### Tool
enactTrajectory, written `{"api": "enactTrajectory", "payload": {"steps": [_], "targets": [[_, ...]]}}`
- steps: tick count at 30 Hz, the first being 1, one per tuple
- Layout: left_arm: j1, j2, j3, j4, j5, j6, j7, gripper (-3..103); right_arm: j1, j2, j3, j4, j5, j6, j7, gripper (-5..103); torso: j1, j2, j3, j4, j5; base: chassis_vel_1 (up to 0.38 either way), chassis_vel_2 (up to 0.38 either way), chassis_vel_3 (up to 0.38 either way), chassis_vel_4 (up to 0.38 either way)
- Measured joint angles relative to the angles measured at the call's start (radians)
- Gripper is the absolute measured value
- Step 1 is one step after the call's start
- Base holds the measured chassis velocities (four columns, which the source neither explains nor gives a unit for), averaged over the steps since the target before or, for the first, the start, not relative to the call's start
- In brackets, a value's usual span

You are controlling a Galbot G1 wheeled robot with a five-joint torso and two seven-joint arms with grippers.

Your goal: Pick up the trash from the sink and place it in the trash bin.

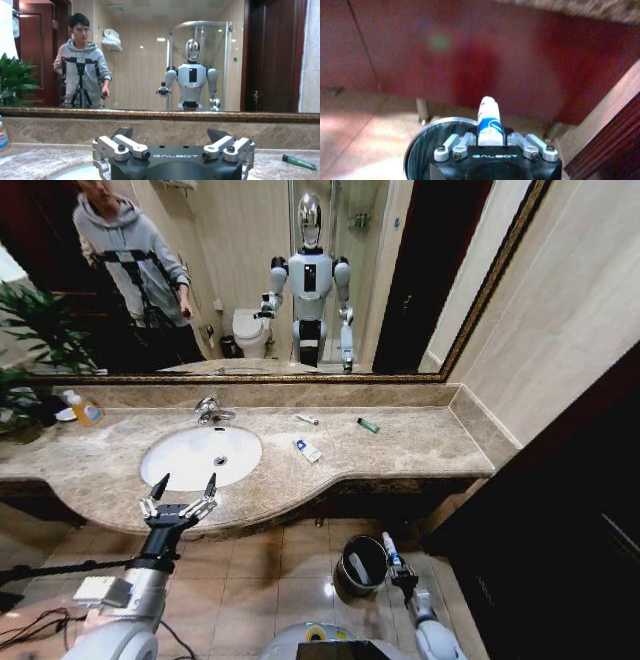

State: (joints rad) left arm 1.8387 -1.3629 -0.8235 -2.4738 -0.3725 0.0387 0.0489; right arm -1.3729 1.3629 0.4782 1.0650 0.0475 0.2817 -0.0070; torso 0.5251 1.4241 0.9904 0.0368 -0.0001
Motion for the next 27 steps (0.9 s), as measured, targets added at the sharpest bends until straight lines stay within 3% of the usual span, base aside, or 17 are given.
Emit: {"api": "enactTrajectory", "payload": {"steps": [3, 16, 27], "targets": [[0.0, 0.0, 0.0, 0.0, 0.0, 0.0, 0.0, 100, 0.049, 0.017, -0.003, -0.099, -0.047, 0.022, -0.008, 27, 0.0, 0.0, 0.0, 0.0, 0.0, 0.0, 0.0, 0.0, 0.0], [0.0, 0.0, 0.0, 0.0, 0.0, 0.0, 0.0, 100, 0.211, 0.07, -0.009, -0.344, -0.072, 0.023, -0.03, 27, 0.0, 0.0, 0.0, 0.0001, 0.0, 0.0, 0.0, 0.0, 0.0], [0.0, 0.0, 0.0, 0.0, 0.0, 0.0, 0.0, 100, 0.251, 0.079, -0.009, -0.407, -0.075, 0.022, -0.04, 27, 0.0, 0.0, 0.0, 0.0, 0.0, 0.0, 0.0, 0.0, 0.0]]}}
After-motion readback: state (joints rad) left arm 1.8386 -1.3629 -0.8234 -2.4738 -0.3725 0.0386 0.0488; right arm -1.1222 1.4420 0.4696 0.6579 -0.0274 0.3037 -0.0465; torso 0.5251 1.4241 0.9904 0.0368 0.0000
